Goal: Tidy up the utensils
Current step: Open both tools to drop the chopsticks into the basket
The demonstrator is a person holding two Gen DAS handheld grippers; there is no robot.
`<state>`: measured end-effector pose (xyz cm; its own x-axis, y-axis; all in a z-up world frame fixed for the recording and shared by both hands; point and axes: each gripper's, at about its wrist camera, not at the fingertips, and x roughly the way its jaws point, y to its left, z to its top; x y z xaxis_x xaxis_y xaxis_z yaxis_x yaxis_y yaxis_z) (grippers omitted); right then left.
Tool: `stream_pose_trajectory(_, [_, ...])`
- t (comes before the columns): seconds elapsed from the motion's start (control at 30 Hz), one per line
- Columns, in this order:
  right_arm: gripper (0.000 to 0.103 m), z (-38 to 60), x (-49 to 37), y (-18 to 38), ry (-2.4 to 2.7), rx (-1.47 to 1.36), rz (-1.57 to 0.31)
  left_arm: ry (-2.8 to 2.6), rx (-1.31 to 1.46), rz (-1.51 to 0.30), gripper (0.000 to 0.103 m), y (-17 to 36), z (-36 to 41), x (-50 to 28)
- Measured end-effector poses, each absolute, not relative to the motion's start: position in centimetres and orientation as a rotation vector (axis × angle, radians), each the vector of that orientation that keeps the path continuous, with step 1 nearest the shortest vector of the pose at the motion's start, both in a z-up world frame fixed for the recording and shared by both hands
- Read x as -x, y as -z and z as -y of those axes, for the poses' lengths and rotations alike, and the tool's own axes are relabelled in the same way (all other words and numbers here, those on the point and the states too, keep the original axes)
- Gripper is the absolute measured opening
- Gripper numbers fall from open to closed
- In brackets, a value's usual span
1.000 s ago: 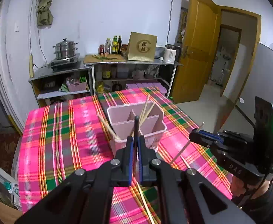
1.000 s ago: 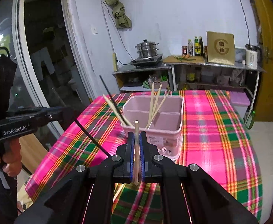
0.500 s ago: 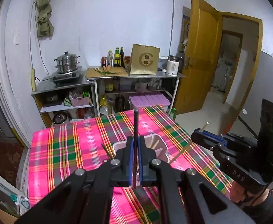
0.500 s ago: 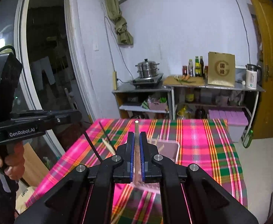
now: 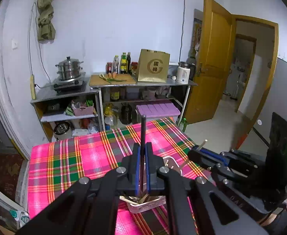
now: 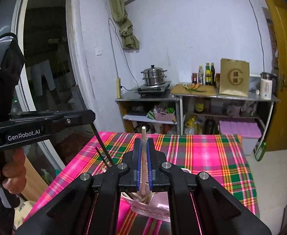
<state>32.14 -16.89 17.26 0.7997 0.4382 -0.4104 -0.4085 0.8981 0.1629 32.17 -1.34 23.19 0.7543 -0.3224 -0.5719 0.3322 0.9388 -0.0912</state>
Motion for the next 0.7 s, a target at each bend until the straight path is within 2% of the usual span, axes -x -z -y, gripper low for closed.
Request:
stream_pose_trajectory(0.4, [0.005, 16.0, -34.8, -9.1, -0.436, -0.057, -0.631, 0.341, -0.004, -0.785, 0.005, -14.7, 1.8, -34.5])
stream_pose_trajectory(0.63, [0.005, 16.2, -34.4, -8.5, -0.446, -0.063, -0.651, 0.318, 0.011, -0.808, 0.006, -12.8, 1.6, -34.2])
stream_pose_trajectory(0.7, [0.016, 16.8, -33.8, -8.8, -0.437, -0.070, -0.638, 0.317, 0.016, -0.809, 0.007, -12.9, 1.4, -33.9])
